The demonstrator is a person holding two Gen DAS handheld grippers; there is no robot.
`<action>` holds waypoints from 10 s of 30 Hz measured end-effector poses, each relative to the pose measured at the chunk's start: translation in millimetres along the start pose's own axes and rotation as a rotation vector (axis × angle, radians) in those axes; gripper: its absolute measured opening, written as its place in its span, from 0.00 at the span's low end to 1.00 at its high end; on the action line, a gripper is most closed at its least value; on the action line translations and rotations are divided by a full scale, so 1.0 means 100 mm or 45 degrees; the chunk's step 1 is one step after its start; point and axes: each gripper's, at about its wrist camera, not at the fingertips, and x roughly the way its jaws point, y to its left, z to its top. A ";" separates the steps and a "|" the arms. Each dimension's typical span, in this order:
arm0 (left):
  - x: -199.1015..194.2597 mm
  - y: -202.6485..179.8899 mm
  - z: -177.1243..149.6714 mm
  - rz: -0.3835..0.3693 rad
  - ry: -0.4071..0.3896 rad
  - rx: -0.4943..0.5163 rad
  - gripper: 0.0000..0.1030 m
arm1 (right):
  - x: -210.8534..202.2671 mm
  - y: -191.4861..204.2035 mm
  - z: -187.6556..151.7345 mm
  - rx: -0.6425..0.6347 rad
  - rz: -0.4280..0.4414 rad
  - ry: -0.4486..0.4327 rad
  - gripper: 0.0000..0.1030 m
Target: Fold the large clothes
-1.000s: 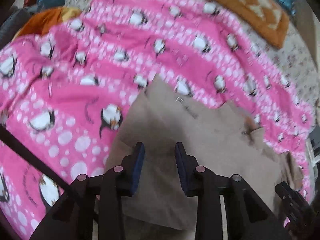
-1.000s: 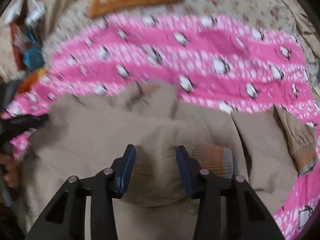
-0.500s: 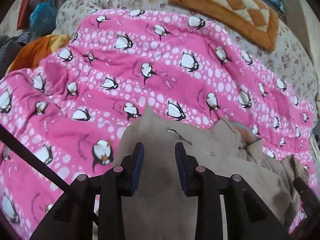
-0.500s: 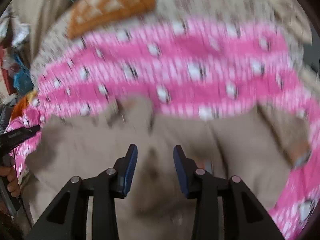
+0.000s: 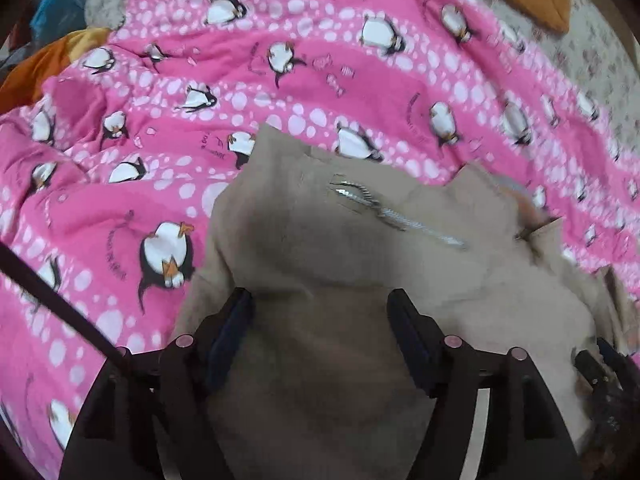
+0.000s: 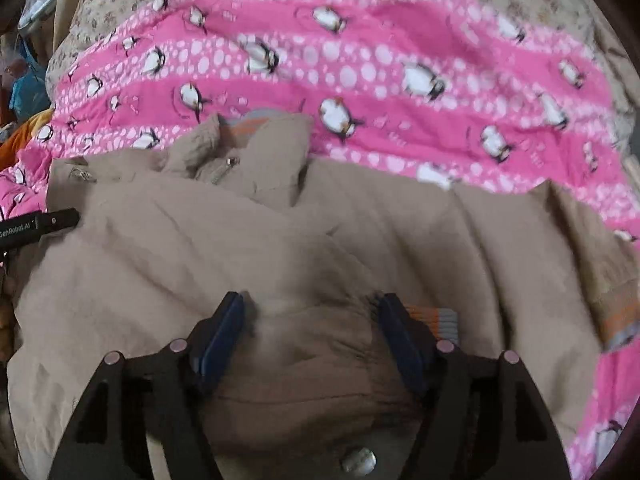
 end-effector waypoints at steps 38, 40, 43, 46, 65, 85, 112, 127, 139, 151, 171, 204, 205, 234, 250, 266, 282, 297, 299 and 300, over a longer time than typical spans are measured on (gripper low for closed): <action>-0.79 -0.15 -0.72 -0.012 -0.019 -0.027 0.51 | -1.10 -1.01 -0.02 0.692 0.569 -0.275 0.13; -0.80 -0.12 -0.71 0.011 -0.035 -0.022 0.51 | -0.86 -0.63 -0.05 0.636 0.561 -0.249 0.18; -0.77 -0.07 -0.71 0.033 -0.032 -0.014 0.51 | -0.42 -0.20 -0.25 0.499 0.483 -0.069 0.35; -0.72 -0.03 -0.72 0.037 0.000 -0.030 0.51 | -0.37 -0.05 -0.48 0.386 0.448 0.023 0.35; -0.77 0.04 -0.63 0.046 -0.033 -0.110 0.51 | -1.22 -0.40 -0.27 -0.336 0.218 -0.248 0.72; -0.94 0.75 -0.47 0.201 -0.106 -0.271 0.51 | -1.31 0.70 0.65 -0.312 0.163 -0.327 0.19; -1.25 0.22 -0.36 0.209 -0.345 -0.023 0.51 | -1.21 0.21 -0.15 -0.123 0.179 -0.328 0.67; -0.37 -0.06 -0.34 0.159 -0.039 0.048 0.14 | -0.43 -0.56 -0.38 -0.001 0.049 0.066 0.12; -0.56 -0.05 -0.30 0.055 -0.130 -0.045 0.19 | -0.64 -0.36 0.17 0.105 -0.016 -0.310 0.26; -0.14 -0.25 -0.37 0.113 0.000 0.121 0.69 | 0.41 -0.33 0.02 0.117 0.029 0.073 0.31; -0.20 -0.29 -0.44 0.129 -0.027 0.153 0.70 | -0.24 0.07 -0.40 -0.145 -0.045 0.113 0.95; -0.16 -0.30 -0.45 0.129 -0.035 0.189 0.77 | -0.24 0.35 -0.43 -0.128 0.021 0.022 0.40; -0.15 -0.30 -0.45 0.129 -0.036 0.191 0.77 | -0.24 0.35 -0.43 -0.129 0.020 0.021 0.40; -0.21 -0.58 -0.17 0.177 -0.155 0.198 0.53 | 0.21 0.31 0.40 0.010 -0.022 -0.075 0.51; -1.00 -0.13 -0.52 -0.008 -0.136 0.166 0.53 | -1.08 0.08 -0.40 -0.056 0.100 -0.221 0.68; -1.79 0.81 -2.24 -0.031 -0.026 0.138 0.53 | -2.05 -0.33 -2.58 0.236 0.262 -0.043 0.79; -1.56 0.86 -2.82 -0.124 0.212 -0.023 0.53 | -1.67 0.18 -3.00 -0.043 0.322 0.302 0.76; -1.50 0.68 -2.94 -0.205 0.210 0.129 0.53 | -2.27 -0.49 -2.98 0.331 0.450 -0.042 0.14; -1.46 0.64 -2.95 -0.223 0.233 0.142 0.53 | -2.26 -0.49 -2.99 0.336 0.458 -0.029 0.14; -1.43 0.63 -2.96 -0.226 0.243 0.144 0.54 | -2.26 -0.47 -2.99 0.319 0.444 -0.025 0.14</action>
